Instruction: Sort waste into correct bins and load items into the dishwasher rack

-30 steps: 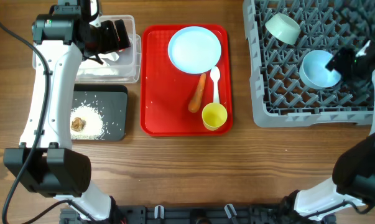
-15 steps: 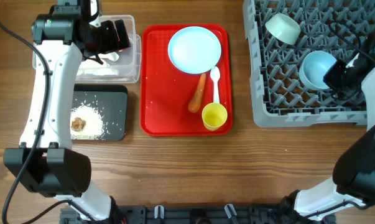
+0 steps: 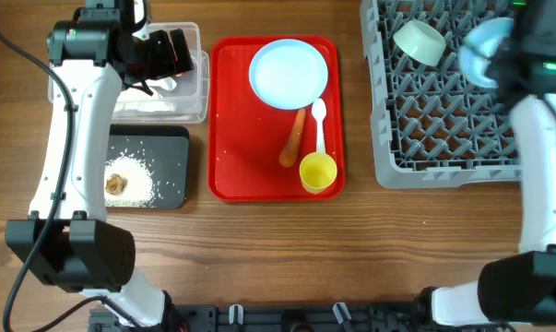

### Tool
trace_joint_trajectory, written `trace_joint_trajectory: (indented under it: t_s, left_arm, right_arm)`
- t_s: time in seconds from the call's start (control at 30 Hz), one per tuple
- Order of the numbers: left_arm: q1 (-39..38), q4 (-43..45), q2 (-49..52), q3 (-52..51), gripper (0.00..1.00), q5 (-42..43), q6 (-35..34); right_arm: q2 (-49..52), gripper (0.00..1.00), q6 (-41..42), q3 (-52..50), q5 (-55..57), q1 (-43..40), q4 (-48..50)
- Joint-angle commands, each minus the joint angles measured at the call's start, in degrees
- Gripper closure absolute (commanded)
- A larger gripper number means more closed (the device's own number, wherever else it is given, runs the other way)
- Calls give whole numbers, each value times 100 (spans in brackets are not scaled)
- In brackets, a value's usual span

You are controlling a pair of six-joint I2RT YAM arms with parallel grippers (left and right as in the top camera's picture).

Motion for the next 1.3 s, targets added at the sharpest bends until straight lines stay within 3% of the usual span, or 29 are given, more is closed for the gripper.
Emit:
trace_joint_trajectory:
  t_s: [0.0, 0.17, 0.23, 0.53, 0.77, 0.97, 1.27]
  left_arm:
    - [20, 0, 20, 0, 0, 9, -9]
    - [20, 0, 20, 0, 0, 9, -9]
    - [20, 0, 20, 0, 0, 9, -9]
    - [20, 0, 20, 0, 0, 9, -9]
    - [20, 0, 20, 0, 0, 9, -9]
    - [20, 2, 20, 0, 0, 7, -11]
    - [20, 0, 20, 0, 0, 9, -9]
  right_arm:
    - [249, 96, -852, 52, 2771, 1097, 11]
    - [1128, 96, -1860, 52, 4669, 1475, -11]
    - [1386, 96, -2223, 52, 4863, 1475, -7]
    - [1934, 96, -2151, 13, 3873, 1475, 39]
    - [2433, 96, -2387, 13, 4072, 1440, 251]
    - [2470, 96, -3528, 13, 4417, 1279, 1132]
    - [2470, 96, -3519, -426, 4413, 1440, 1075]
